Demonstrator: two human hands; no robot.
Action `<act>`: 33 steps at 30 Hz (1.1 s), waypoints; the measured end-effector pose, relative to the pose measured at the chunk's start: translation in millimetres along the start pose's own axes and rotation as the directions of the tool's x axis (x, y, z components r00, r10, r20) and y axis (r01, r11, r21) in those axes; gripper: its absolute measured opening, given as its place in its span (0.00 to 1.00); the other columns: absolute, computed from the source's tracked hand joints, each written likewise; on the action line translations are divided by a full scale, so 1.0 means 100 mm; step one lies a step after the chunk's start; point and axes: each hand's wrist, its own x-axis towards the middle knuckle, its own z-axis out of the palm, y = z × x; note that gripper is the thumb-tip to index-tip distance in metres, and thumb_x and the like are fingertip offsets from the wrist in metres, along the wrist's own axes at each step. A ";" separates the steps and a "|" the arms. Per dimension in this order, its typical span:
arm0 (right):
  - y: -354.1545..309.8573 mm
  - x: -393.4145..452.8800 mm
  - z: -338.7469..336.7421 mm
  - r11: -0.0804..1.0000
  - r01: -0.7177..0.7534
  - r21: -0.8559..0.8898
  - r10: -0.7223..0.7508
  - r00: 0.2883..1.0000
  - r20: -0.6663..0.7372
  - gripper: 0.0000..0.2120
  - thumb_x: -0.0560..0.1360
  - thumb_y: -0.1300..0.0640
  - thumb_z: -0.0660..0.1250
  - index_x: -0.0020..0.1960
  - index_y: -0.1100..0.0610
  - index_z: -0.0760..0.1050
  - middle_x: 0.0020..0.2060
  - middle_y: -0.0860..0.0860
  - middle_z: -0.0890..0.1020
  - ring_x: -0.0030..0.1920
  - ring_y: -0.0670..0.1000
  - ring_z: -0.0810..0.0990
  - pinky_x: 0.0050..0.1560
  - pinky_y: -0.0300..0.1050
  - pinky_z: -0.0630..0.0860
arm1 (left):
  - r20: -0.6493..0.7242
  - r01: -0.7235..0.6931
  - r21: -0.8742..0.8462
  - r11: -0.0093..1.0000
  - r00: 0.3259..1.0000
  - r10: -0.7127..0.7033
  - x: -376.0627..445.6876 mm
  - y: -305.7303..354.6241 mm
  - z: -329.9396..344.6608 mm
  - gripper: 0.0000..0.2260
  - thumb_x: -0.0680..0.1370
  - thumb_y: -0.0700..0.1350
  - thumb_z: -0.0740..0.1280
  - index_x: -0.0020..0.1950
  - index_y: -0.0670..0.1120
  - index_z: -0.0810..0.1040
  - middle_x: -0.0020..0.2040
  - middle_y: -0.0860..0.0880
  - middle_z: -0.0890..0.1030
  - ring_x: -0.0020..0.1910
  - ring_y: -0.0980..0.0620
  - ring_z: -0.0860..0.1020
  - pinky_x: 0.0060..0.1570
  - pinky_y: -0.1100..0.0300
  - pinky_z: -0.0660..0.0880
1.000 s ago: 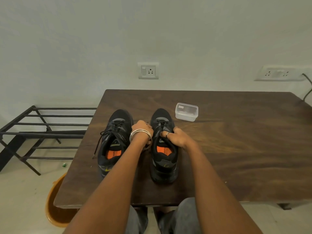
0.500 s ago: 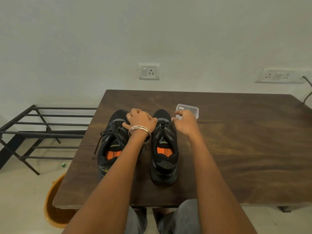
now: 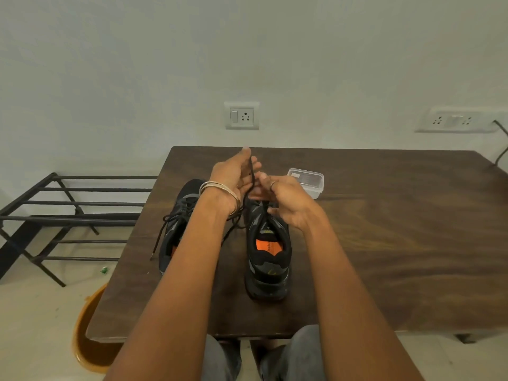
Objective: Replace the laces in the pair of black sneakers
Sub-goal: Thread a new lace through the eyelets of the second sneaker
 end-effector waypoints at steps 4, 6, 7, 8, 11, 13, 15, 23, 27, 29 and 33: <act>-0.02 -0.04 -0.09 0.997 0.001 0.076 -0.005 0.999 0.053 0.05 0.79 0.57 0.67 0.52 0.58 0.80 0.38 0.52 0.84 0.38 0.46 0.82 0.39 0.41 0.76 | 0.115 0.069 -0.250 0.966 0.992 -0.041 0.01 0.04 -0.12 0.18 0.81 0.51 0.62 0.62 0.39 0.74 0.53 0.43 0.83 0.49 0.49 0.83 0.48 0.57 0.77; -0.03 -0.06 -0.13 0.995 0.031 0.100 -0.032 0.999 0.011 0.05 0.78 0.61 0.69 0.53 0.60 0.81 0.35 0.51 0.82 0.35 0.45 0.80 0.37 0.39 0.76 | 0.123 0.089 -0.378 0.922 0.991 -0.045 0.05 0.01 -0.20 0.23 0.80 0.51 0.62 0.70 0.38 0.68 0.57 0.42 0.82 0.54 0.48 0.82 0.55 0.54 0.75; -0.05 -0.07 -0.15 0.992 0.060 0.111 -0.057 0.998 -0.033 0.05 0.77 0.61 0.69 0.52 0.60 0.81 0.35 0.51 0.82 0.36 0.46 0.80 0.39 0.39 0.76 | 0.107 0.088 -0.431 0.898 0.993 -0.046 0.07 -0.01 -0.23 0.24 0.80 0.50 0.62 0.72 0.37 0.65 0.60 0.41 0.80 0.57 0.47 0.80 0.59 0.53 0.73; -0.06 -0.08 -0.19 0.987 0.098 0.129 -0.087 0.993 -0.086 0.06 0.77 0.61 0.70 0.52 0.60 0.82 0.34 0.50 0.82 0.37 0.46 0.79 0.43 0.40 0.74 | 0.082 0.083 -0.480 0.873 0.995 -0.049 0.09 -0.02 -0.25 0.26 0.81 0.50 0.62 0.74 0.37 0.62 0.63 0.40 0.78 0.61 0.46 0.78 0.63 0.51 0.71; -0.13 -0.10 -0.33 0.926 0.246 0.288 -0.165 0.946 -0.277 0.06 0.76 0.62 0.69 0.52 0.61 0.82 0.34 0.50 0.83 0.38 0.48 0.80 0.46 0.44 0.75 | -0.002 0.048 -0.613 0.788 0.998 -0.063 0.15 -0.06 -0.31 0.29 0.81 0.48 0.61 0.76 0.35 0.54 0.71 0.37 0.69 0.71 0.43 0.68 0.70 0.49 0.63; -0.17 -0.12 -0.41 0.862 0.368 0.348 -0.213 0.887 -0.410 0.06 0.77 0.65 0.68 0.51 0.60 0.82 0.35 0.51 0.84 0.35 0.48 0.80 0.41 0.41 0.77 | -0.056 0.018 -0.641 0.767 0.996 -0.070 0.16 -0.10 -0.32 0.29 0.81 0.48 0.61 0.77 0.37 0.54 0.74 0.37 0.64 0.73 0.43 0.64 0.73 0.48 0.60; -0.19 -0.14 -0.44 0.811 0.438 0.387 -0.220 0.842 -0.492 0.06 0.78 0.67 0.67 0.50 0.59 0.81 0.36 0.51 0.84 0.31 0.47 0.79 0.36 0.39 0.77 | -0.094 0.011 -0.560 0.828 0.993 -0.077 0.18 -0.17 -0.30 0.27 0.81 0.47 0.62 0.76 0.39 0.57 0.74 0.39 0.64 0.73 0.43 0.65 0.72 0.49 0.62; -0.11 -0.01 -0.21 0.961 0.276 -0.033 -0.265 0.872 -0.413 0.03 0.78 0.64 0.68 0.48 0.60 0.80 0.38 0.54 0.85 0.22 0.40 0.73 0.24 0.34 0.68 | -0.238 -0.017 0.814 0.581 0.902 0.360 0.21 -0.26 -0.25 0.11 0.76 0.52 0.69 0.40 0.45 0.79 0.42 0.49 0.82 0.43 0.48 0.80 0.47 0.54 0.76; -0.11 0.00 -0.08 0.961 0.236 -0.142 -0.270 0.911 -0.313 0.05 0.78 0.63 0.68 0.50 0.60 0.83 0.37 0.51 0.83 0.29 0.40 0.74 0.26 0.31 0.68 | 0.205 -0.416 0.765 0.491 0.881 0.427 0.14 -0.22 -0.13 0.12 0.75 0.49 0.71 0.58 0.50 0.80 0.52 0.53 0.80 0.51 0.54 0.77 0.57 0.56 0.74; -0.12 -0.02 -0.09 0.960 0.229 -0.158 -0.267 0.919 -0.289 0.06 0.78 0.63 0.68 0.52 0.61 0.83 0.39 0.51 0.83 0.30 0.40 0.74 0.26 0.29 0.68 | 0.251 -0.411 0.795 0.446 0.893 0.374 0.17 -0.28 -0.11 0.07 0.76 0.48 0.70 0.52 0.50 0.83 0.47 0.52 0.83 0.47 0.53 0.80 0.55 0.50 0.77; -0.10 -0.05 -0.21 0.976 0.146 -0.161 -0.191 0.930 -0.315 0.05 0.77 0.66 0.68 0.50 0.62 0.82 0.39 0.54 0.84 0.27 0.43 0.74 0.25 0.31 0.69 | 0.059 -0.287 0.849 0.444 0.886 0.461 0.21 -0.29 -0.16 0.05 0.76 0.51 0.69 0.46 0.53 0.84 0.40 0.55 0.80 0.49 0.49 0.79 0.60 0.45 0.71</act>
